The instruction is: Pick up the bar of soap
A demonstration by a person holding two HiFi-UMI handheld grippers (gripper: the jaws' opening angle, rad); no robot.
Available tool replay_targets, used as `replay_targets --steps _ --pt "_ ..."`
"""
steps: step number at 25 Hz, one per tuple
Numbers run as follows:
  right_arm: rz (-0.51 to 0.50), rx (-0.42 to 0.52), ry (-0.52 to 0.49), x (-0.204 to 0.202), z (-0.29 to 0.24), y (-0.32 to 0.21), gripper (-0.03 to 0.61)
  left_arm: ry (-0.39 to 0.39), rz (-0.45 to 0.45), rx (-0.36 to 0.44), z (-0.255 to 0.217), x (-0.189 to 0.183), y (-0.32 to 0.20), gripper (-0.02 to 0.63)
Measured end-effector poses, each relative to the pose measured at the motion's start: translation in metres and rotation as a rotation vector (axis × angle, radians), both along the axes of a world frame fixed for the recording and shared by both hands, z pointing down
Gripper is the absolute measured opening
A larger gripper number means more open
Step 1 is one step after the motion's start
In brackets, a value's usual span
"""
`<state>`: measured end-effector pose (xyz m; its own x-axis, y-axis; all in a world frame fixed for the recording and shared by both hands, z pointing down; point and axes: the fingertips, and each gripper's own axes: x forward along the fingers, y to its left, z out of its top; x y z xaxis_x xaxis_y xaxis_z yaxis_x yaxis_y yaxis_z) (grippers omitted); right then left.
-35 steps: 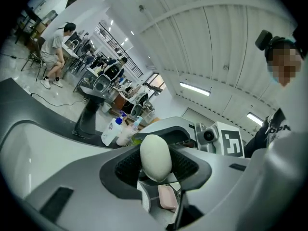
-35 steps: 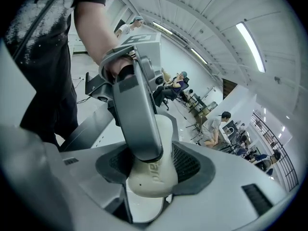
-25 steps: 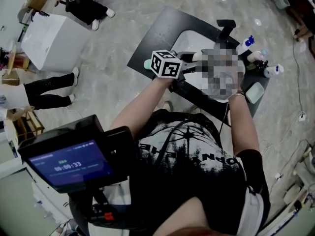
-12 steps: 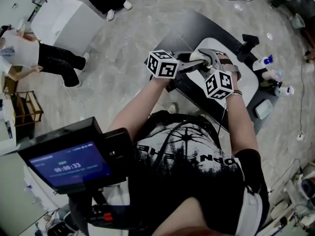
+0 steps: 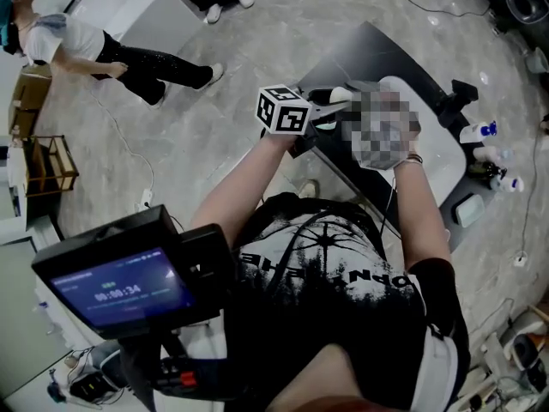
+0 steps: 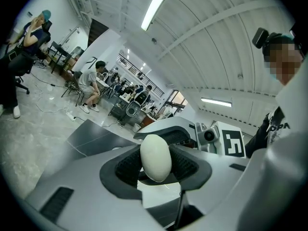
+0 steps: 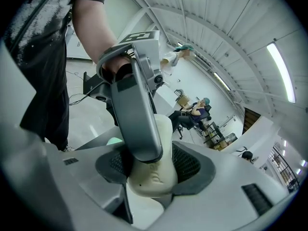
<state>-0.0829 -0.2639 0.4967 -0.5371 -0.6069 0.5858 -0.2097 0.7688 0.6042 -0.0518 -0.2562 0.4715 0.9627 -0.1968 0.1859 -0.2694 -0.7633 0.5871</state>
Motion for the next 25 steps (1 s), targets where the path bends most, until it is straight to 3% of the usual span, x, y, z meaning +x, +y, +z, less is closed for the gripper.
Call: replay_targets --steps 12,25 --pt "-0.004 -0.038 0.004 -0.033 0.017 -0.020 0.232 -0.025 -0.007 -0.035 0.018 -0.033 -0.021 0.173" --pt "0.042 -0.123 -0.009 -0.035 0.060 -0.043 0.232 -0.081 0.029 -0.102 0.060 -0.035 -0.044 0.173"
